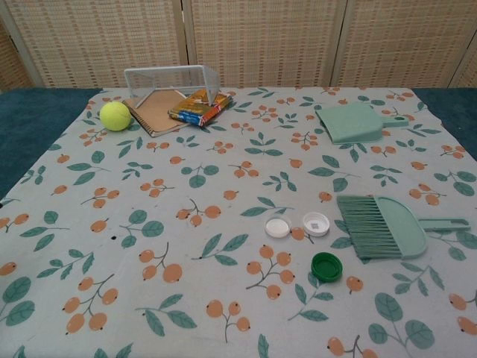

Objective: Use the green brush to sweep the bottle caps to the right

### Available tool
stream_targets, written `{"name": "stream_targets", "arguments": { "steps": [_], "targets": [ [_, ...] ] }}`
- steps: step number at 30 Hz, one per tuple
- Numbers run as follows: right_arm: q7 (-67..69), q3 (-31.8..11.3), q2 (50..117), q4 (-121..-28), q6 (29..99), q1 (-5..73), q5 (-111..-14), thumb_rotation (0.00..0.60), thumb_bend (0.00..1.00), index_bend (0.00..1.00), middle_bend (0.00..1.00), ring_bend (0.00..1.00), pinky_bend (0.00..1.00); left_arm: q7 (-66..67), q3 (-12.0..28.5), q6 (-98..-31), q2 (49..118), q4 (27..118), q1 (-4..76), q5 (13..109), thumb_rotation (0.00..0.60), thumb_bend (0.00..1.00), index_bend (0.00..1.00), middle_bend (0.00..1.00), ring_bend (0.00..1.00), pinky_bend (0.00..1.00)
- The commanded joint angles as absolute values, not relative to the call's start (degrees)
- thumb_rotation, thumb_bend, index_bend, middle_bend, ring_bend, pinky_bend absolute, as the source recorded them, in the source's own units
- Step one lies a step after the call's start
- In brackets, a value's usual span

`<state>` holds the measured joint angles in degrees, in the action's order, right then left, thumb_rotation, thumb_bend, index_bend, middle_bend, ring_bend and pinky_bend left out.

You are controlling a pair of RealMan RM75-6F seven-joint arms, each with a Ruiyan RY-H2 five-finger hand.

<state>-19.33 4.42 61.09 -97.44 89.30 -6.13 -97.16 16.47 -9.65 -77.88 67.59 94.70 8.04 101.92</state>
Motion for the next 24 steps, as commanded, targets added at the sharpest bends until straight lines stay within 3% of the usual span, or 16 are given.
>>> {"name": "stream_targets", "arguments": {
  "steps": [1, 13, 20, 24],
  "targets": [
    [-19.37, 4.28, 61.16, -97.42, 88.85, -5.89, -96.78, 0.6, 0.15, 0.0, 0.0, 0.0, 0.0, 16.4, -9.65, -78.01, 67.51, 94.77, 7.95, 101.94, 0.6, 0.44, 0.0, 0.0, 0.0, 0.07],
    [-27.16, -0.29, 69.32, -94.18, 81.42, 0.69, -94.53, 0.6, 0.15, 0.0, 0.01, 0.0, 0.0, 14.17, -8.95, -76.21, 67.58, 94.3, 8.89, 100.2, 0.6, 0.45, 0.0, 0.0, 0.0, 0.07],
    [-36.52, -4.21, 75.22, -93.26, 75.09, 5.77, -89.03, 0.6, 0.18, 0.22, 0.21, 0.0, 0.0, 12.17, -7.65, -73.39, 67.85, 93.24, 10.37, 97.14, 0.6, 0.45, 0.0, 0.0, 0.0, 0.07],
    [-41.06, -5.71, 79.45, -91.06, 73.76, 7.85, -86.59, 0.6, 0.2, 0.3, 0.28, 0.01, 0.0, 11.26, -7.0, -72.71, 67.9, 92.99, 10.92, 95.97, 0.6, 0.44, 0.0, 0.0, 0.0, 0.07]
  ]
}}
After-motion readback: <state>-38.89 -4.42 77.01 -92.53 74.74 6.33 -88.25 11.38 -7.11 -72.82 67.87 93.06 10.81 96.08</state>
